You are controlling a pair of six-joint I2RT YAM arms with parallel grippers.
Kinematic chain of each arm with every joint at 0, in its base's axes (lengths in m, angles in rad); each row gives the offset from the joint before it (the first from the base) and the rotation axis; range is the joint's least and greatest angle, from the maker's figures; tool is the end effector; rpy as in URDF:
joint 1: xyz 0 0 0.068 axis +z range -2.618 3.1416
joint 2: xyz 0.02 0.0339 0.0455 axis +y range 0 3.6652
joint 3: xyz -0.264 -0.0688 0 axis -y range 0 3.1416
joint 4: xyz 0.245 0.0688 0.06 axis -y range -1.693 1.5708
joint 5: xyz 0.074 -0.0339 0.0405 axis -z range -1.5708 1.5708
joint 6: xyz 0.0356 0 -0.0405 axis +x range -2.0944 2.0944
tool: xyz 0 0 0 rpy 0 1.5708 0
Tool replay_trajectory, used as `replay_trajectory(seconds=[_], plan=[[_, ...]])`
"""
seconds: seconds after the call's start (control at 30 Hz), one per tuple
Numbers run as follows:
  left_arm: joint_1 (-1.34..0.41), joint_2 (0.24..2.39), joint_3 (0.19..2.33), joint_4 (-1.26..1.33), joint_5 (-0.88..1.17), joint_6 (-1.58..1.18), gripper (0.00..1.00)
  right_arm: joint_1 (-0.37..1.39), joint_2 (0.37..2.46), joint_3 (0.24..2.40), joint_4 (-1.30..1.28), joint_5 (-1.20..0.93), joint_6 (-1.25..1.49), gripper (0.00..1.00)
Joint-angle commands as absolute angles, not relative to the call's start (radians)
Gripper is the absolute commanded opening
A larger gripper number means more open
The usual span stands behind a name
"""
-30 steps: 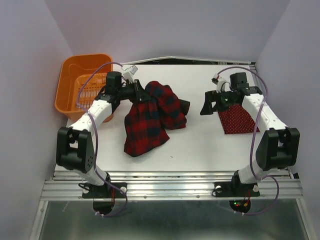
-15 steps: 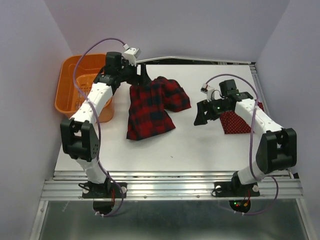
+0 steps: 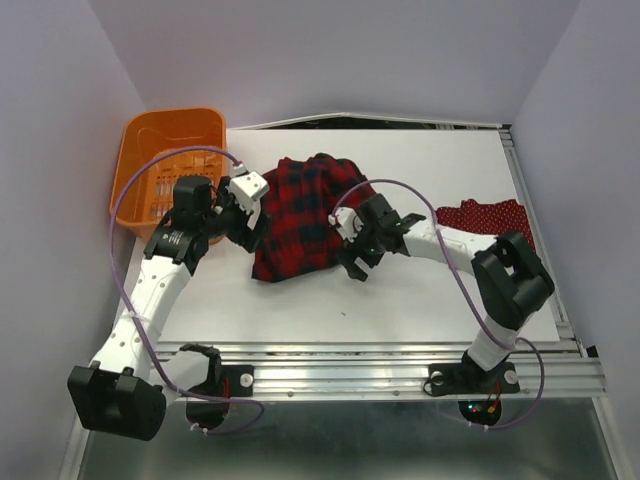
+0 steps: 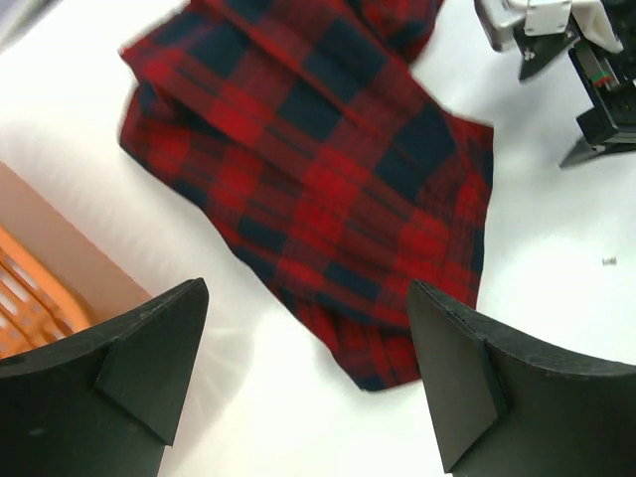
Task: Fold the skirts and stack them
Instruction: Flatten the skirt out
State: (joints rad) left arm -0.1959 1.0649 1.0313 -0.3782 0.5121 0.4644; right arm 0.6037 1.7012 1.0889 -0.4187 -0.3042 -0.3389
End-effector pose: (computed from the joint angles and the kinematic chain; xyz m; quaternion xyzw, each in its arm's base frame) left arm 0.2273 -0.0629 0.3541 0.3936 0.7208 -0.1391 0.5533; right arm 0.2778 0.2045 0.1909 -0.4686 0.8305 0.1795 0.2420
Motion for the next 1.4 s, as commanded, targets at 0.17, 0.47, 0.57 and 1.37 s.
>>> replay_trajectory(seconds=[0.17, 0.47, 0.57, 1.37], plan=[[-0.083, 1.008, 0.945, -0.379, 0.514, 0.373, 0.94, 0.83, 1.824, 1.032, -0.048, 0.188, -0.381, 1.0], [0.031, 0.967, 0.927, -0.425, 0.546, 0.46, 0.91, 0.83, 1.855, 1.152, -0.012, 0.307, -0.322, 0.11], [0.031, 0.925, 0.891, -0.452, 0.554, 0.59, 0.88, 0.83, 1.79, 1.181, -0.035, 0.301, -0.336, 0.01], [-0.566, 0.949, 0.439, 0.053, 0.226, 1.29, 0.93, 0.683, 1.678, 1.447, -0.285, 0.244, -0.256, 0.01]])
